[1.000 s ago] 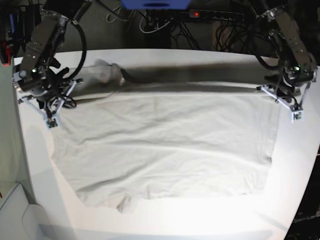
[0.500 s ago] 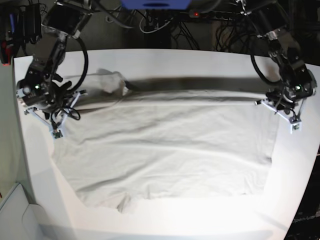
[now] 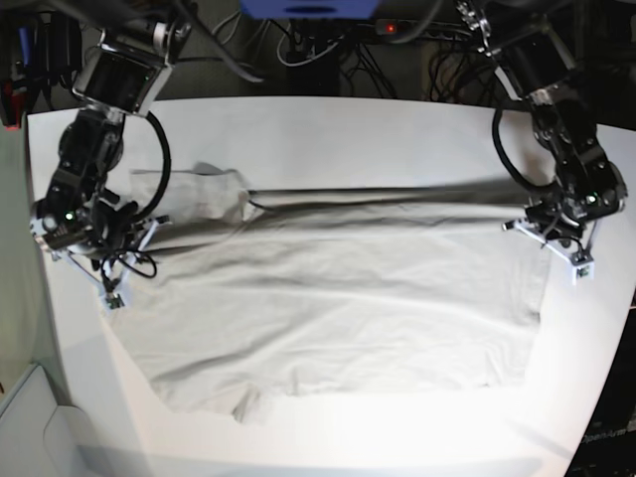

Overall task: Layout the t-shirt on the table in an organized manner, then fold the t-shirt properly
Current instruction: 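Lift the collar end with both grippers and fold it over the body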

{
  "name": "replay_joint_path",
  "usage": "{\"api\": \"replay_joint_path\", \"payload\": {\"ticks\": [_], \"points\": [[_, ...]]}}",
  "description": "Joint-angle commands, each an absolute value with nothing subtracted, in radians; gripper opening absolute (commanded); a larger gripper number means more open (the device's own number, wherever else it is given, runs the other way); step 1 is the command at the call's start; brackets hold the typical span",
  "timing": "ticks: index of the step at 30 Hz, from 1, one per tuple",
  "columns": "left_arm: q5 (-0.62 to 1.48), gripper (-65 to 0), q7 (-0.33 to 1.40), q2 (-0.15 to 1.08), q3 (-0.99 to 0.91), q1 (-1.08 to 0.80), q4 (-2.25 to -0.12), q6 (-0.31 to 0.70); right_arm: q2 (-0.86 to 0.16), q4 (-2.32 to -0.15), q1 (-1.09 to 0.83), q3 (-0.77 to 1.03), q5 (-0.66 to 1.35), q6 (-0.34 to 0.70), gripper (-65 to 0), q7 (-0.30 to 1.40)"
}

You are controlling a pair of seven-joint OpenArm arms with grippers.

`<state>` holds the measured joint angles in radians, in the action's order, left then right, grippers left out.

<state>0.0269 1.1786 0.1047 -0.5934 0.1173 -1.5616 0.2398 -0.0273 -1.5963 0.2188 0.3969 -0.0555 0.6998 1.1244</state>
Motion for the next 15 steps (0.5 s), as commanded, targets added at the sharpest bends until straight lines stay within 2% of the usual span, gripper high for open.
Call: {"api": "replay_joint_path", "payload": {"ticks": [1,15], "points": [[0.027,-64.9,1.168,0.119,-0.595,0.136,-1.577,0.239,-0.036,-1.61,0.248,0.398,-0.053,0.698,-65.0,1.11],[0.027,-64.9,1.167,0.14,-0.596,0.136,-1.561,0.24,-0.031,-1.56,0.255,0.398,-0.05,0.698,-65.0,1.044]]}}
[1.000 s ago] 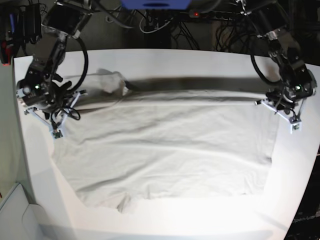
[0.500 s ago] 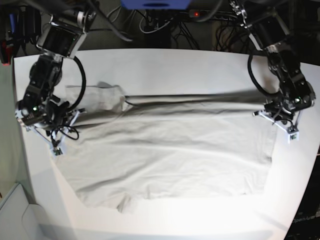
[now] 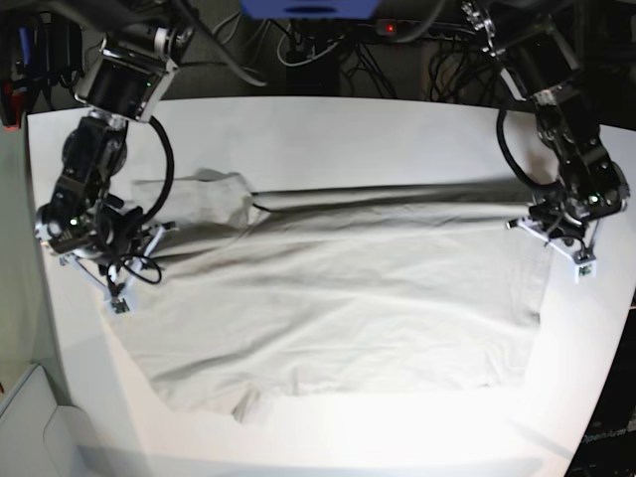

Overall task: Layout the t-shirt on the table in an organized manner, then fold the t-shirt properly
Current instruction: 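Lift the collar end with both grippers and fold it over the body, then release the folded edge and reposition both grippers over the shirt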

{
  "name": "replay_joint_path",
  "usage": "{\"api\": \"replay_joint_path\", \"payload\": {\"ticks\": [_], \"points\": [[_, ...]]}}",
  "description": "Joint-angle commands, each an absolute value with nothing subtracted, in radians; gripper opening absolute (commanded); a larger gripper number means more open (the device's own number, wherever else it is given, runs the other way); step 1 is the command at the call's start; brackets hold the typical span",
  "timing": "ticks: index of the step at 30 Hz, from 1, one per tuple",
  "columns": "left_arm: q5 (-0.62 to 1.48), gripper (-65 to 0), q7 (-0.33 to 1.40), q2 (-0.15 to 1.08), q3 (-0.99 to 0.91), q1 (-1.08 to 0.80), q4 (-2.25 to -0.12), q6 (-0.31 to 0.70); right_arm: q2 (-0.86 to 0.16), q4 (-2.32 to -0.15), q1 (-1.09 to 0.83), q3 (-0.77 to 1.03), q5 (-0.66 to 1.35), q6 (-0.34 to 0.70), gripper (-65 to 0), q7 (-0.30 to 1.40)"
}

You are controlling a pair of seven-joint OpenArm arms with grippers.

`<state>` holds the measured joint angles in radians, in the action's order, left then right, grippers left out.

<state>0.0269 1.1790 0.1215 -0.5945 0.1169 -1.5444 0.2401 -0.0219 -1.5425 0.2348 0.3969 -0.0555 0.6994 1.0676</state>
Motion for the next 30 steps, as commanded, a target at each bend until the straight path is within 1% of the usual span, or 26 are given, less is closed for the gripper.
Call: {"api": "replay_joint_path", "payload": {"ticks": [1,3,5,6,10,13,16,20,21,23,27,29,30], "points": [[0.027,-64.8,1.167,0.14,-0.596,0.134,-1.561,0.242,-0.031,-1.56,0.255,0.398,-0.05,0.698,-65.0,1.038],[0.027,-62.0,1.167,0.142,-0.598,0.134,-1.561,0.242,-0.031,-1.56,0.255,0.398,-0.05,0.698,-65.0,1.029],[0.027,-56.5,1.158,0.142,-0.598,0.134,-1.561,0.242,-0.03,-1.558,0.262,0.398,-0.05,0.698,-65.0,1.027],[0.027,-52.7,1.142,0.142,-0.598,0.134,-1.561,0.239,-0.03,-1.558,0.263,0.398,-0.05,0.698,-65.0,1.027],[0.027,-34.1,1.069,0.134,-0.598,0.134,-1.561,0.237,-0.03,-1.555,0.28,0.398,-0.05,0.698,-65.0,1.026],[0.027,-23.8,1.038,0.131,-0.598,0.136,-1.561,0.237,-0.03,-1.509,0.302,0.398,-0.05,0.698,-65.0,1.026],[0.027,-19.5,1.049,0.131,-0.599,0.165,-1.567,0.237,-0.036,-1.463,0.328,0.398,-0.053,0.698,-65.0,1.029],[0.033,-18.1,1.092,0.131,-0.601,0.162,-1.577,0.239,-0.039,-1.461,0.323,0.398,-0.053,0.698,-64.6,1.036],[0.033,-17.7,1.102,0.133,-0.601,0.16,-1.578,0.242,-0.045,-1.461,0.321,0.398,-0.053,0.698,-62.7,1.038],[0.033,-15.9,1.112,0.134,-0.602,0.154,-1.583,0.243,-0.05,-1.461,0.311,0.398,-0.053,0.698,-56.5,1.04],[0.035,-8.6,1.112,0.139,-0.602,0.097,-1.609,0.245,-0.051,-1.465,0.303,0.4,-0.05,0.698,-38.3,1.063],[0.035,-4.1,1.104,0.139,-0.602,0.056,-1.639,0.245,-0.058,-1.494,0.291,0.403,-0.048,0.698,-32.1,1.081],[0.035,-2.4,1.102,0.136,-0.604,0.041,-1.656,0.245,-0.056,-1.524,0.272,0.403,-0.048,0.698,-30.5,1.089]]}}
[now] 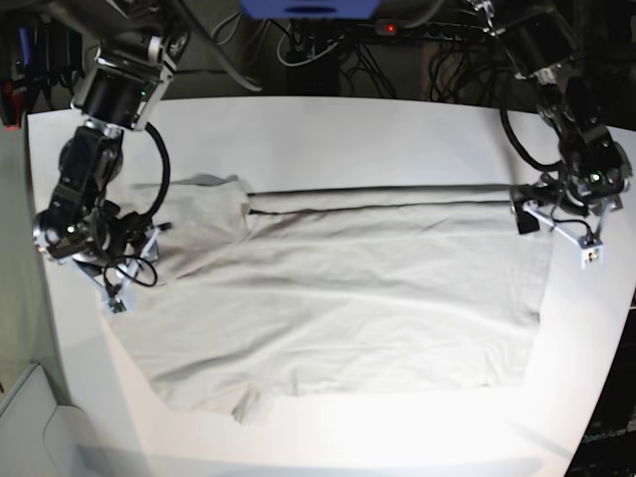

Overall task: Layout the t-shirt on the table in an organized manner, then fold the t-shirt properly
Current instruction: 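Release the folded edge and reposition both grippers over the shirt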

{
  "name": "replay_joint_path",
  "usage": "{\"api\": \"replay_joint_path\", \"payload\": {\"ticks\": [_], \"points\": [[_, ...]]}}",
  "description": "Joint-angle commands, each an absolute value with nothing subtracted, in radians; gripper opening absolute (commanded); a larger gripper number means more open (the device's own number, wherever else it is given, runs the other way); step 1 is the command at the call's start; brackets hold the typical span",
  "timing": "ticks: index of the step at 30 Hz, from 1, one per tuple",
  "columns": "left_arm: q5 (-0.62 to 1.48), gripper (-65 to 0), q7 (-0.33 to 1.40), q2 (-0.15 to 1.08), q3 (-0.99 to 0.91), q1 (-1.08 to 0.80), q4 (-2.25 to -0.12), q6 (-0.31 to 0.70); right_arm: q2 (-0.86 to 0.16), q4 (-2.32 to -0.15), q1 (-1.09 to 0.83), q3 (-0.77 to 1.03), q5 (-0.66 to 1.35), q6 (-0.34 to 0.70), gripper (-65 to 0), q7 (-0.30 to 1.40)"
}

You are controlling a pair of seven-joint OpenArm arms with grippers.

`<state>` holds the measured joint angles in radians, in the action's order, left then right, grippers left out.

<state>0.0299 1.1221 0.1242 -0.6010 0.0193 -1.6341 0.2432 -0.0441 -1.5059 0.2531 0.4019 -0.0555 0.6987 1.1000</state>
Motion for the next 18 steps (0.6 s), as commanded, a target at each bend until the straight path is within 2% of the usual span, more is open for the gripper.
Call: {"api": "replay_joint_path", "payload": {"ticks": [1,6,11,18], "points": [[0.035,-1.3,1.101,0.136,-0.604,0.024,-1.673,0.246,-0.051,-1.57,0.254,0.404,-0.048,0.698,-29.7,1.093],[0.035,-0.9,1.099,0.136,-0.604,-0.012,-1.69,0.246,-0.016,-1.715,0.154,0.404,-0.053,0.698,-29.4,1.101],[0.035,-0.9,1.099,0.136,-0.604,-0.024,-1.693,0.246,-0.008,-1.67,0.064,0.404,-0.048,0.698,-29.4,1.047],[0.035,-0.9,1.099,0.134,-0.604,-0.024,-1.693,0.246,-0.004,-1.6,0.038,0.437,-0.053,0.698,-29.4,0.966]]}}
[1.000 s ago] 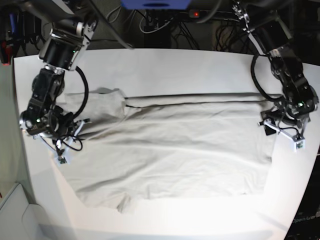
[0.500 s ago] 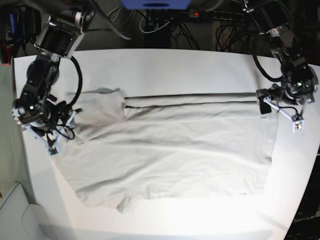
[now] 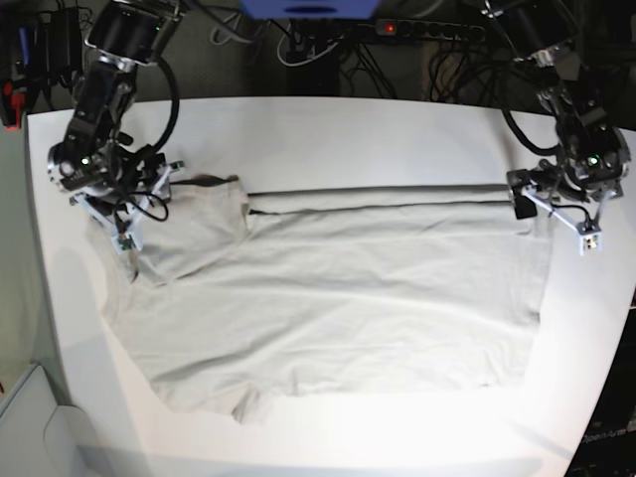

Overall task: Layout the t-shirt on the table in an organized manner, then fold the t-shirt properly
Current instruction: 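Release the folded edge and reposition both grippers over the shirt, then grasp the folded fabric with the right gripper and pull it outward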

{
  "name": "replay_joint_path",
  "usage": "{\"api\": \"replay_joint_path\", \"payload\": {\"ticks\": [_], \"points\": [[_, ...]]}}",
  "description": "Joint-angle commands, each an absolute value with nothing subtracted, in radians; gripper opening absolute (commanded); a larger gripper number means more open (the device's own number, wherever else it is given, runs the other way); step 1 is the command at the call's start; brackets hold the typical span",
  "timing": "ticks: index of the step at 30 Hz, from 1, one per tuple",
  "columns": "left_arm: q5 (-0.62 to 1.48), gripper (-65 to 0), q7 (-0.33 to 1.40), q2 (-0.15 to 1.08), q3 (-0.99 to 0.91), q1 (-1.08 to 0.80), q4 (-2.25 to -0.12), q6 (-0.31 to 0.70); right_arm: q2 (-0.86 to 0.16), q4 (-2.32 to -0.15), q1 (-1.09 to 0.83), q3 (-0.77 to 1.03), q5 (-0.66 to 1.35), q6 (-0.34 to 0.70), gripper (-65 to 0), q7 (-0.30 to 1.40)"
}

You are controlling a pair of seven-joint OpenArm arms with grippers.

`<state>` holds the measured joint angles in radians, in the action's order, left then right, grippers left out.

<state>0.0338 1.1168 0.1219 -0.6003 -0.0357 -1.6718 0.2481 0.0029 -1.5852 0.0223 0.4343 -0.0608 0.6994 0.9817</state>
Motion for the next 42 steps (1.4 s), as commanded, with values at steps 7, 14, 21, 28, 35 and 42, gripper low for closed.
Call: {"api": "replay_joint_path", "payload": {"ticks": [7,14,21,28,35,42], "points": [[0.036,-0.9,1.099,0.131,-0.633,-0.041,-1.693,0.246,-0.005,-1.555,0.039,0.45,-0.053,0.698,-29.8,0.964],[0.036,-0.9,1.099,0.13,-0.657,-0.042,-1.695,0.246,-0.001,-1.537,0.041,0.449,-0.048,0.698,-58.1,0.966],[0.036,-0.9,1.099,0.13,-0.69,-0.044,-1.695,0.246,-0.001,-1.652,0.085,0.44,-0.048,0.698,-65.0,0.975],[0.036,-0.9,1.099,0.13,-0.69,-0.081,-1.721,0.246,-0.001,-1.646,0.205,0.358,-0.048,0.698,-65.0,0.975],[0.036,-0.9,1.109,0.12,-0.691,-0.116,-1.788,0.246,0.004,-1.457,0.39,0.252,-0.048,0.698,-65.0,0.963],[0.036,-0.9,1.11,0.104,-0.691,-0.173,-1.876,0.246,0.004,-1.222,0.547,0.251,-0.053,0.698,-65.0,0.88]]}}
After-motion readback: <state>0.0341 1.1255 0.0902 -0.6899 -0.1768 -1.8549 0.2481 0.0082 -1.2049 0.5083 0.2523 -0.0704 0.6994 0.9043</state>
